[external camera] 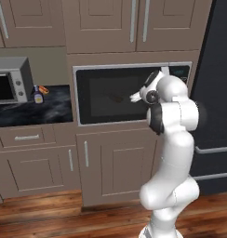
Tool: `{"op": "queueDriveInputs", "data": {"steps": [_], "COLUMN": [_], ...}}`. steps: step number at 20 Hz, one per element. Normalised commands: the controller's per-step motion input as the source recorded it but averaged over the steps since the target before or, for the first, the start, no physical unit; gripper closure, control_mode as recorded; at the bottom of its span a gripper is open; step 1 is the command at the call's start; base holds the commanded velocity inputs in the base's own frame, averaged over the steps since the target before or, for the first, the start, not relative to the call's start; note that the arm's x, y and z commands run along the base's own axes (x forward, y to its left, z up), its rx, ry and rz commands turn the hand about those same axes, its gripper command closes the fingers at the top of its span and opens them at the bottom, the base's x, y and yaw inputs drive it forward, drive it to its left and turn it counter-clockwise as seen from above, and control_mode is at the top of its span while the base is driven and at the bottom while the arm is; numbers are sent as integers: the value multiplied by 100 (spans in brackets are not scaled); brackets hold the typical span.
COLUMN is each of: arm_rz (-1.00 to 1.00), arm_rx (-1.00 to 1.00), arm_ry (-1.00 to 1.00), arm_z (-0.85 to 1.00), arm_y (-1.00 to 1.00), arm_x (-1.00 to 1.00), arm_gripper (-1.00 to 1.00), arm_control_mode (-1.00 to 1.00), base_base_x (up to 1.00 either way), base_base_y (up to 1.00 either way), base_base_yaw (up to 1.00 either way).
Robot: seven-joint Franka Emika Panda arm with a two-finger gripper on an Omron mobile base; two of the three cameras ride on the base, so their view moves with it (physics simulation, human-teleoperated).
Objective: Close the microwave door.
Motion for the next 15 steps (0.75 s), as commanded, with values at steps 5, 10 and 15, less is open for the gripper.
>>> {"op": "queueDriveInputs", "data": {"steps": [5,10,15], "arm_rz": [5,1,0], "arm_rx": [1,0,0], "arm_ry": [7,3,0], "arm_z": [6,0,0], "arm_y": [-9,0,0], "arm_x": [61,55,0], "arm_gripper": [-100,-100,-100], "arm_control_mode": [-100,-100,-100], "base_base_x": [0,0,0], "base_base_y": [0,0,0], "base_base_yaw": [0,0,0]}}
